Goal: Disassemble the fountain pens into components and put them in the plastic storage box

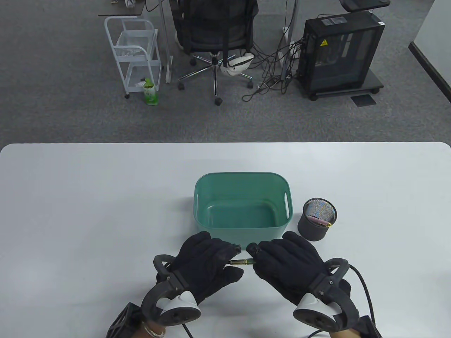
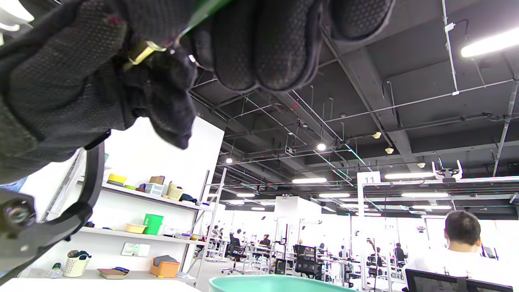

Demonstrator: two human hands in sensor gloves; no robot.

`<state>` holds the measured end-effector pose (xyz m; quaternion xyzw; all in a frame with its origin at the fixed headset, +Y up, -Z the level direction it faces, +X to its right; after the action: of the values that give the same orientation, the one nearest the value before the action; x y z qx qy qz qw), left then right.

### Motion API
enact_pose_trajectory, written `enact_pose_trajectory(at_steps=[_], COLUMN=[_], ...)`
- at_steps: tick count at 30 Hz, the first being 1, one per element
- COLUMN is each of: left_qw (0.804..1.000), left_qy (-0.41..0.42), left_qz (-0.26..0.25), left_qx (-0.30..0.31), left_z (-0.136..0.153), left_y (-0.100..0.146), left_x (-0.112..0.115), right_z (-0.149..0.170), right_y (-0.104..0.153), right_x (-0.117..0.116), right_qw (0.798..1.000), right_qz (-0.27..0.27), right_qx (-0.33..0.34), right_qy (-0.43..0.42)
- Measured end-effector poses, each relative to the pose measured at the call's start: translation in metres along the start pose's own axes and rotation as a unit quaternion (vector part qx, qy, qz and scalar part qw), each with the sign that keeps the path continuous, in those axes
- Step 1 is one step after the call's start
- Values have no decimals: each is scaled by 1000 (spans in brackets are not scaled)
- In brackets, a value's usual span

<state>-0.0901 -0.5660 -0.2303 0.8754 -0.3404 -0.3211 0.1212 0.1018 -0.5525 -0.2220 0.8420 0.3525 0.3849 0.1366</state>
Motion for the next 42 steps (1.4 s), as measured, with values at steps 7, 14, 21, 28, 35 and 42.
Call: enact_pose_trajectory(at_steps=[7,14,21,28,35,42], left_qw=[1000,1000,1000,1000,1000,1000], left_qy=[-10,-18,-18,-13,-7,-2], left_qz=[11,13,15,12,7,5], left_qx=[4,8,7,4,2,1], left_z=[-2,-5,-6,-4,-3,-1], left_y=[-1,-1,-2,-2,-1,-1], left_x=[2,3,4,3,3,3], right_z=[5,7,7,6,5,3], right_y=[0,0,0,0,1,1], right_x=[2,2,1,1,0,0], right_qw=[1000,1000,1000,1000,1000,1000], right_qz=[4,4,3,3,3,2], right_qx=[-8,-10,-9,-7,-5,-3], right_qy=[2,2,4,1,-1,-2])
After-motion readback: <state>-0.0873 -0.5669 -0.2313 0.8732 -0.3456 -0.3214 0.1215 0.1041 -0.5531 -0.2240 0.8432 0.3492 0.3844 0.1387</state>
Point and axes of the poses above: the tracker on the back of each hand, its own z axis roughly to the little-finger side, its own y axis roughly from the fingertips to the wrist, x = y × z, the point moved 5 cm from there along -y, roughly from the wrist to the fingertips, and after that the axes turned 1 degree about -y, right-handed, at the moved point
